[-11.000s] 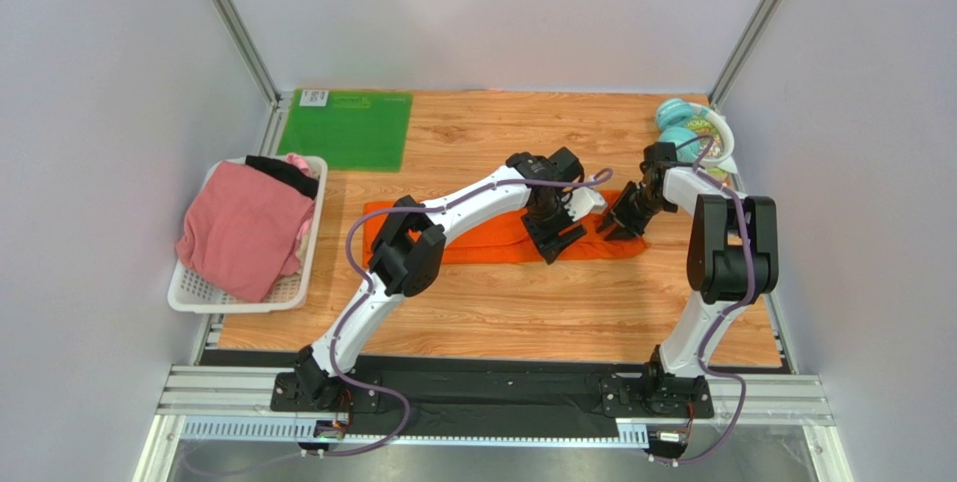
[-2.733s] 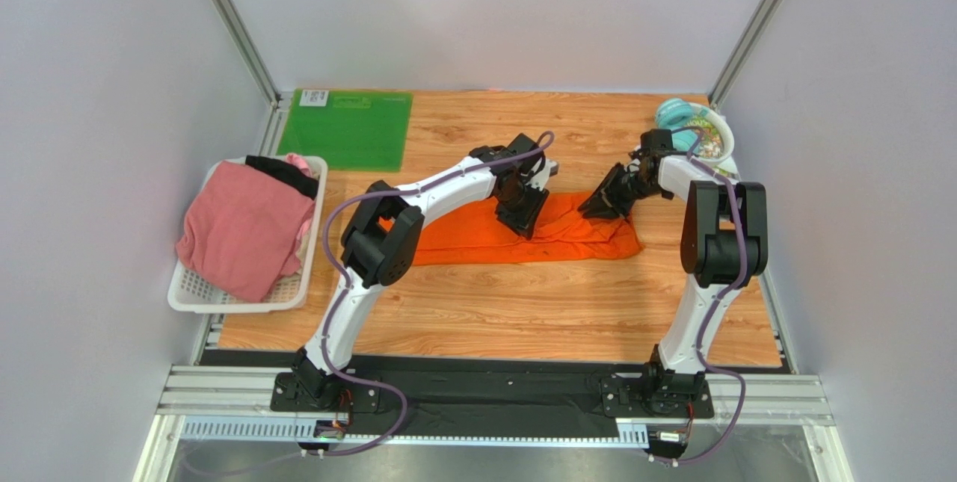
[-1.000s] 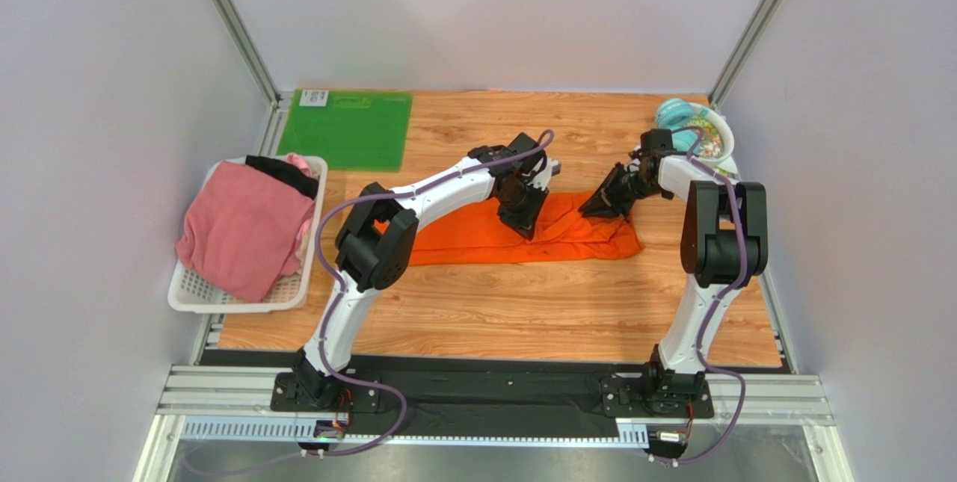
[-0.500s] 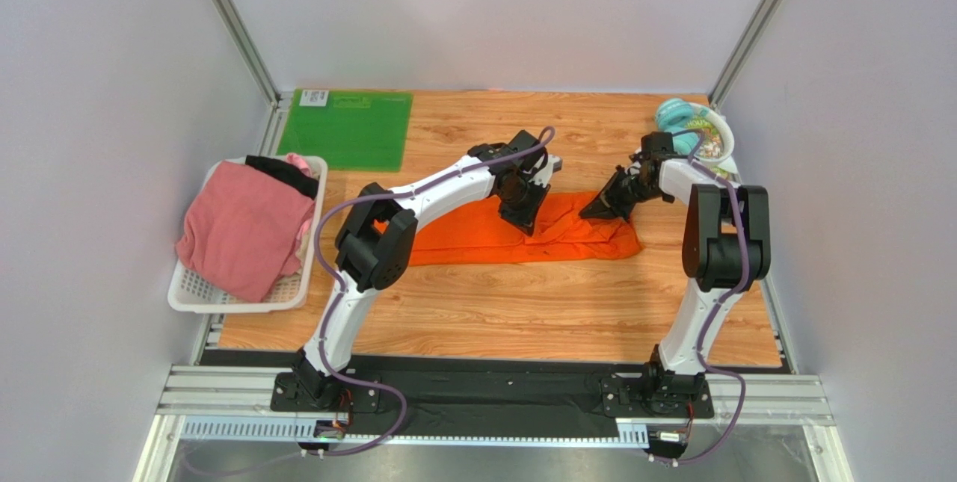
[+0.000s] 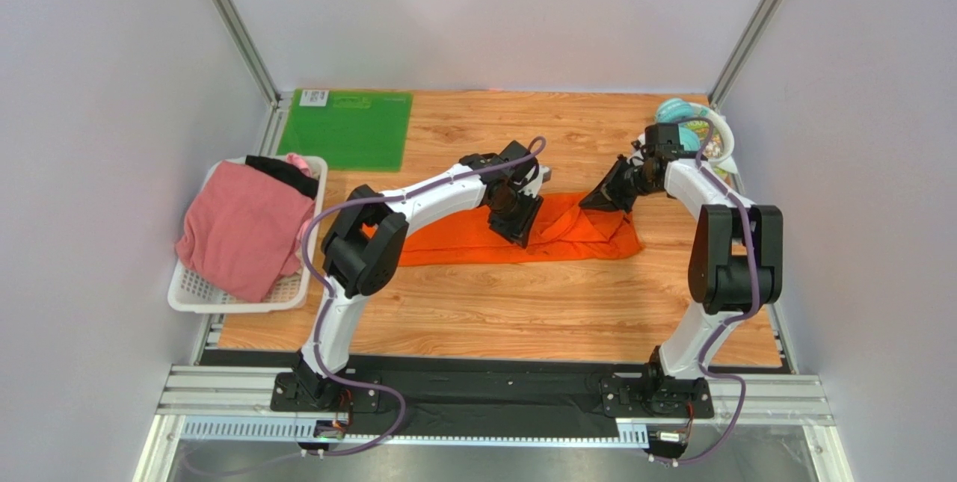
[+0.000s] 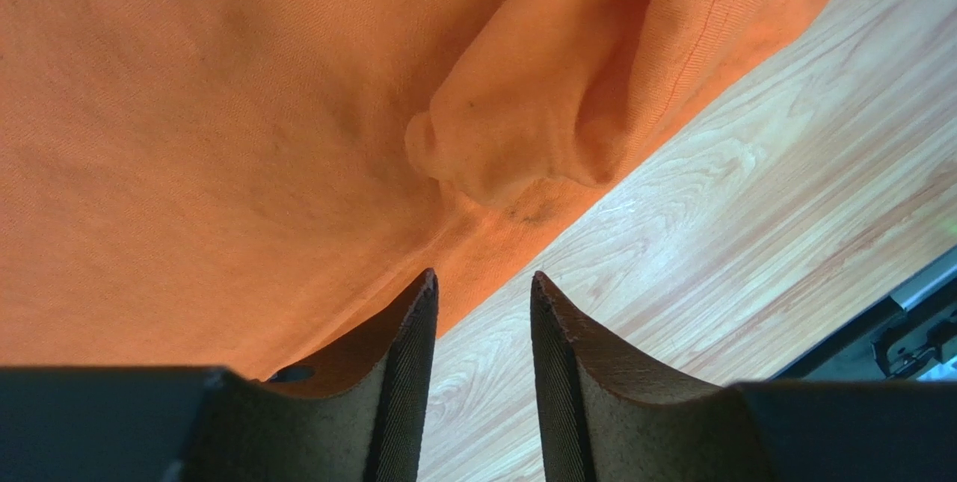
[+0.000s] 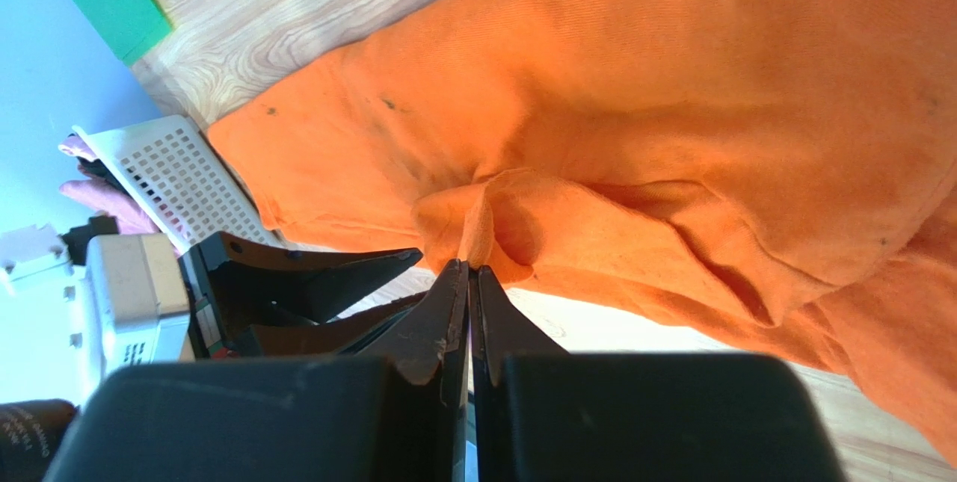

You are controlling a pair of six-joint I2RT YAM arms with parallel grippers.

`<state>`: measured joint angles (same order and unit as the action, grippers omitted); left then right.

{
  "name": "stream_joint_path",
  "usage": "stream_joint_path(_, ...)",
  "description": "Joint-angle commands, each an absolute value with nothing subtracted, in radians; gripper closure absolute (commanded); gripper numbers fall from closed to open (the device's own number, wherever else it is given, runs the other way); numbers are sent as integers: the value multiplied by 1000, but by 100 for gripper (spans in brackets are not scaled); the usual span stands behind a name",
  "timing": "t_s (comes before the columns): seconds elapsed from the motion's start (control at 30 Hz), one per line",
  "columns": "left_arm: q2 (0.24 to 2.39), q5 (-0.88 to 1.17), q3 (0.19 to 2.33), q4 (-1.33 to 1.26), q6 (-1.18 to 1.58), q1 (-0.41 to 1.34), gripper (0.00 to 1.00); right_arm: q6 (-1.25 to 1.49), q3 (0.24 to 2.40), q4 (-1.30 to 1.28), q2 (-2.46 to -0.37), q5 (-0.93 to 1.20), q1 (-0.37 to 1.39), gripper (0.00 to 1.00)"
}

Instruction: Fold and stack the t-shirts

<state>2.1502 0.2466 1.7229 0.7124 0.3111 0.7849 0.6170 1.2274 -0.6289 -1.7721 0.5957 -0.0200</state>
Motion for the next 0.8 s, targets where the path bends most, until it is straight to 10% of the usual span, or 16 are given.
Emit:
stream_joint_path(0.0, 2129, 218, 1732, 678, 334, 795, 55, 624, 1241, -618, -1795, 604, -15, 97)
stream_joint_path(0.77, 2258, 218, 1870, 726, 356, 830, 53, 623, 1273, -617, -1838, 604, -15, 97)
